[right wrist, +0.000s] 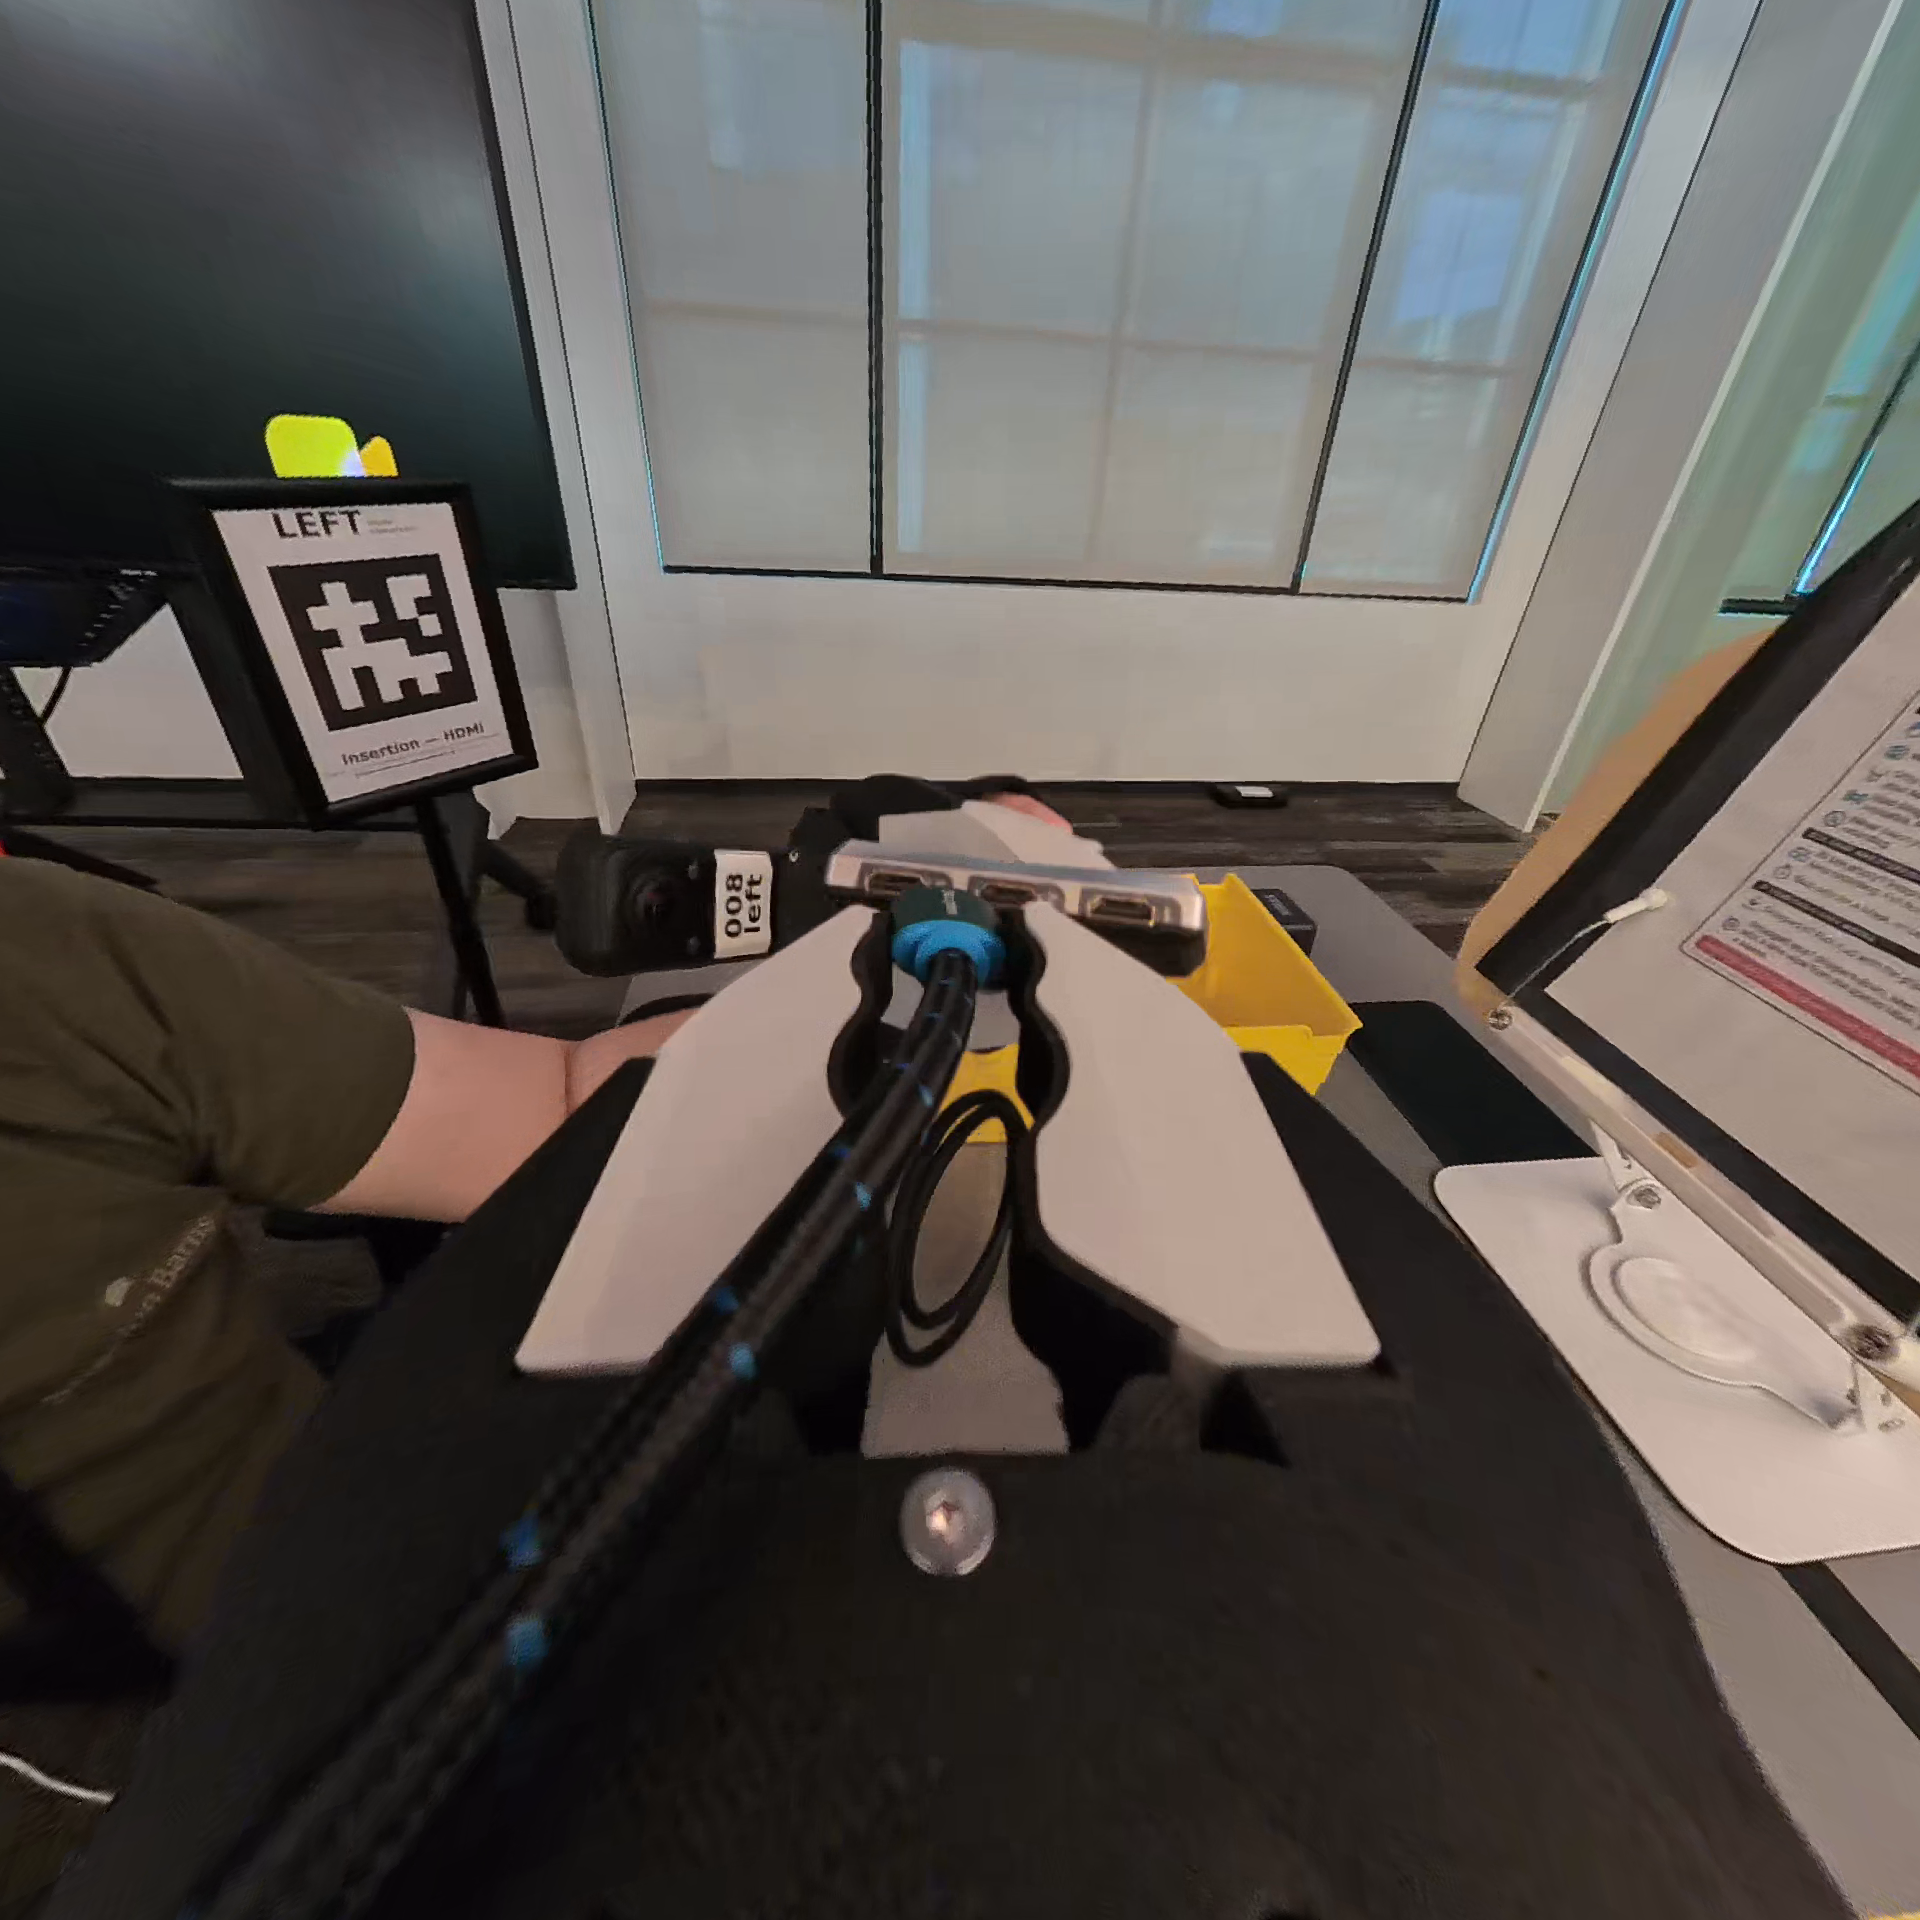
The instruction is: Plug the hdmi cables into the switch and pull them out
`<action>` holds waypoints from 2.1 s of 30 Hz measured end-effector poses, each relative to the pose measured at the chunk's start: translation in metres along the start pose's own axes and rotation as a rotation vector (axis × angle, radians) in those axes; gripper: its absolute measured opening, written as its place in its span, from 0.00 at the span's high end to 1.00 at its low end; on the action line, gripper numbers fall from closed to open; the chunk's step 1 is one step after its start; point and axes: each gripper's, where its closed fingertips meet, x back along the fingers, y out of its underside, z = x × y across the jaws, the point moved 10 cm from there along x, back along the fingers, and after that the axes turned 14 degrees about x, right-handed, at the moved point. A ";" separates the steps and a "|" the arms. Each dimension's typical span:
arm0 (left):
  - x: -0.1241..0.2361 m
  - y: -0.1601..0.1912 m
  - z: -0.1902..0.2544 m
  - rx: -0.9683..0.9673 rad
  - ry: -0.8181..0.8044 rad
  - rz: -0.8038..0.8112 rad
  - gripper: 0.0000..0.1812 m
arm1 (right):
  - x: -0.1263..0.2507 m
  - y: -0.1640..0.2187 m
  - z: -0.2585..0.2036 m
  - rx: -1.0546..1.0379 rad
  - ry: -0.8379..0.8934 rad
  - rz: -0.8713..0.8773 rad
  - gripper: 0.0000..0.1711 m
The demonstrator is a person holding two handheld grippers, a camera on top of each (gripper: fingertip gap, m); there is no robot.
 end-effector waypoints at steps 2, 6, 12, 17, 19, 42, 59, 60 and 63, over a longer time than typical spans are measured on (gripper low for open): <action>0.005 -0.001 -0.003 -0.011 -0.034 0.034 0.86 | -0.003 0.001 -0.002 0.016 0.007 -0.026 0.87; 0.010 -0.007 -0.002 -0.015 -0.043 0.073 0.86 | -0.003 -0.001 -0.006 0.023 0.005 -0.030 0.87; 0.010 -0.013 0.002 -0.006 -0.044 0.120 0.85 | 0.001 -0.006 -0.012 0.033 0.018 -0.033 0.87; 0.007 -0.016 0.011 -0.080 -0.028 0.105 0.85 | 0.005 -0.005 -0.009 0.029 0.042 -0.058 0.87; 0.005 -0.016 0.014 -0.101 -0.013 0.089 0.85 | 0.007 -0.004 -0.006 0.024 0.051 -0.065 0.87; 0.001 -0.014 0.023 -0.163 0.013 0.051 0.85 | 0.004 0.008 0.004 0.046 0.092 -0.167 0.87; 0.002 -0.017 0.023 -0.163 0.028 0.047 0.86 | 0.002 0.007 -0.001 0.125 0.083 -0.190 0.87; 0.002 -0.018 0.023 -0.159 0.031 0.050 0.86 | 0.002 0.006 -0.002 0.135 0.082 -0.192 0.87; 0.002 -0.020 0.023 -0.157 0.032 0.055 0.86 | 0.003 0.005 -0.004 0.143 0.083 -0.192 0.87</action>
